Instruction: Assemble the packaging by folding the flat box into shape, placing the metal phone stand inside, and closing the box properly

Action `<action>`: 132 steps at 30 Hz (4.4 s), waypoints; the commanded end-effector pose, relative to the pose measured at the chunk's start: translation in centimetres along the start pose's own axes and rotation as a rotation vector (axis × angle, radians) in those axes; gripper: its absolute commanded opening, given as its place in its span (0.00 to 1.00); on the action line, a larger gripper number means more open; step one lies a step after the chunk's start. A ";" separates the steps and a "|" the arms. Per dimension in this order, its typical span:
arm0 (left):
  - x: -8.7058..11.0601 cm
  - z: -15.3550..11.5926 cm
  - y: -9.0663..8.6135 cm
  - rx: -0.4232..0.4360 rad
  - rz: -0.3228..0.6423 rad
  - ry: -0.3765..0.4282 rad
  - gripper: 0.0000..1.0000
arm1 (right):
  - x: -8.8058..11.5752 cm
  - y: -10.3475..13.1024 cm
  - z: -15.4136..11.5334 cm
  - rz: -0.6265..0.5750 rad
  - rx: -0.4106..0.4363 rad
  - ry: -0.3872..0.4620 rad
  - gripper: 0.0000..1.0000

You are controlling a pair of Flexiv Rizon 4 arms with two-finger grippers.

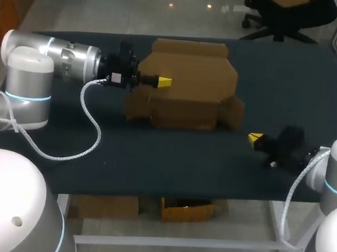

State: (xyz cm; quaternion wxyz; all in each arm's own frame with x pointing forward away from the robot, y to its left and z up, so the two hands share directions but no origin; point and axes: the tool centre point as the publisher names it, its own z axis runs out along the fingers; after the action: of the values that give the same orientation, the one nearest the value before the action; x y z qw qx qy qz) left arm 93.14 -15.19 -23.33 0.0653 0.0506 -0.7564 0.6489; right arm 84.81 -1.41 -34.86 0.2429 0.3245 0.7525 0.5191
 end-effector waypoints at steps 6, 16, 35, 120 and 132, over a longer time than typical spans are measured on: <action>-0.2 0.0 0.4 -0.001 -0.001 0.004 0.00 | -3.2 -0.7 -2.4 -0.050 0.017 0.265 0.28; -0.2 0.0 0.4 -0.001 -0.001 0.004 0.00 | -4.1 -1.0 -1.8 -0.139 0.059 0.287 0.44; -0.2 0.0 0.4 -0.001 -0.001 0.004 0.00 | -4.5 -1.1 2.8 -0.187 0.046 0.272 0.59; -0.2 0.0 0.4 -0.001 -0.001 0.004 0.00 | -3.7 0.5 10.7 -0.082 -0.004 -0.031 0.00; -0.2 0.0 0.4 -0.001 -0.001 0.004 0.00 | -3.7 0.5 10.7 -0.082 -0.004 -0.031 0.00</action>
State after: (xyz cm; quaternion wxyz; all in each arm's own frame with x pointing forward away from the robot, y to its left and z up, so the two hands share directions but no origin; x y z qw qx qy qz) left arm 93.15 -15.16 -23.34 0.0653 0.0506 -0.7564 0.6489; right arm 95.01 2.27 -37.81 0.2696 0.2989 0.7630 0.5057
